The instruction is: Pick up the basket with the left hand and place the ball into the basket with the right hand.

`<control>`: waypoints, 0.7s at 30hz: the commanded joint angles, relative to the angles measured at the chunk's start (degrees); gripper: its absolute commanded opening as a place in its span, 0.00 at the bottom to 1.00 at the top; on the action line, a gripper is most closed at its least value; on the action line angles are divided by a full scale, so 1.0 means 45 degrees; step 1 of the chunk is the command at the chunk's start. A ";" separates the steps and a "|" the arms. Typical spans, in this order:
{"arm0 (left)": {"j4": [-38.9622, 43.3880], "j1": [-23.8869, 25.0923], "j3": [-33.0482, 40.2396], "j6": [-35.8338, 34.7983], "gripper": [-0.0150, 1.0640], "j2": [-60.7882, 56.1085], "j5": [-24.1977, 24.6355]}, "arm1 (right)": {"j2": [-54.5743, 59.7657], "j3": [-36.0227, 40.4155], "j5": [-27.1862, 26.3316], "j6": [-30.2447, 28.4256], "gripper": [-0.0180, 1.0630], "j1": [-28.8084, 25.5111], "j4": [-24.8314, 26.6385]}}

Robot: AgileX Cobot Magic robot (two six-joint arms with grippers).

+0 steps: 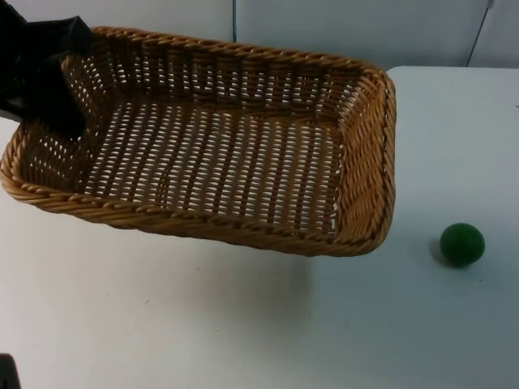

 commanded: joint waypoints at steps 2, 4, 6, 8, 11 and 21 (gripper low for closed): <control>-0.0332 0.0002 0.0021 -0.0141 0.01 -0.0129 0.0420 | -0.0029 0.0039 -0.0058 -0.0082 0.01 -0.0001 0.0127; -0.0384 0.0002 0.0021 -0.0559 0.01 -0.0129 0.0442 | -0.0029 0.0039 -0.0058 -0.0082 0.01 -0.0001 0.0217; -0.0384 0.0002 0.0021 -0.0657 0.01 -0.0129 0.0442 | -0.0029 0.0039 -0.0032 -0.0082 0.01 -0.0001 0.0344; -0.0384 0.0002 0.0021 -0.0782 0.01 -0.0129 0.0315 | -0.0029 0.0039 -0.0011 -0.0082 0.01 -0.0001 0.0438; -0.0384 0.0002 -0.0048 -0.1346 0.01 0.0084 0.0230 | -0.0029 0.0039 0.0042 0.0099 0.01 -0.0001 0.0680; -0.0382 0.0002 -0.0337 -0.1918 0.01 0.1624 0.0394 | -0.0029 0.0039 0.0222 0.0243 0.01 -0.0001 0.0981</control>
